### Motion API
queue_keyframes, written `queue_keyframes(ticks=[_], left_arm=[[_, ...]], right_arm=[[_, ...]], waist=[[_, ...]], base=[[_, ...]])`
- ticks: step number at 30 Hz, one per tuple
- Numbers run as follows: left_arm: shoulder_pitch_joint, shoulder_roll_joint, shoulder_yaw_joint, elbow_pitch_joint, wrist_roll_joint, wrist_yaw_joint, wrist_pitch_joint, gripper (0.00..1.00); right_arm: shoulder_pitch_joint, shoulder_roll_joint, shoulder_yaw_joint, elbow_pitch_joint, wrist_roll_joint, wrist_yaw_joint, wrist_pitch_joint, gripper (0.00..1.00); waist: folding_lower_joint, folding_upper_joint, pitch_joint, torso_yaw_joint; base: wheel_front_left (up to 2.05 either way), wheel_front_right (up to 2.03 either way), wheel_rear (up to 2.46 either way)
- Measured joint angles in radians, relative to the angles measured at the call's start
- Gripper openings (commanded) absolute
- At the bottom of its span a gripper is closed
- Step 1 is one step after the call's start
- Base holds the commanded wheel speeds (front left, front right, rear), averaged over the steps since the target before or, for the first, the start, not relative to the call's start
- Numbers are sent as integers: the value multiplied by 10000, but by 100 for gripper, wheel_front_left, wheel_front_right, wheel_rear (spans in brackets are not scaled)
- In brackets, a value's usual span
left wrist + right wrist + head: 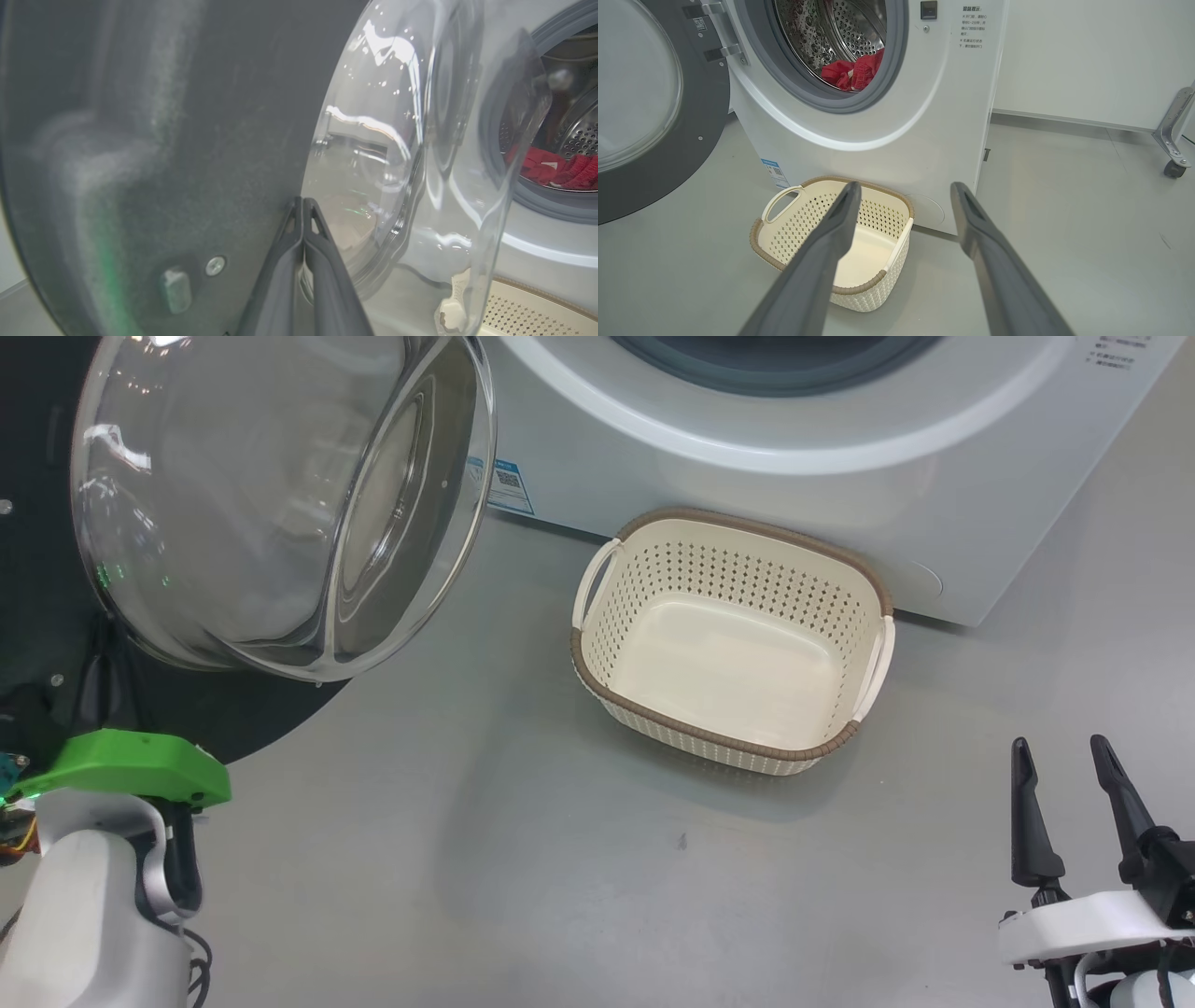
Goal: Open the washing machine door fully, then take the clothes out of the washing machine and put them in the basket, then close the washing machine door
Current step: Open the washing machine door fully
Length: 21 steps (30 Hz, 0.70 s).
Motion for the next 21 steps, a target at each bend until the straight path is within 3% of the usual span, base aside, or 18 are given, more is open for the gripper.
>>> queue_keyframes(ticks=[21], left_arm=[[-1201, 625, 696, 1703, -366, 2, 2, 0]], right_arm=[[-344, -50, -31, 29, -17, 84, 0, 100]], waist=[[0, 0, 181, -189]], base=[[0, 0, 0]])
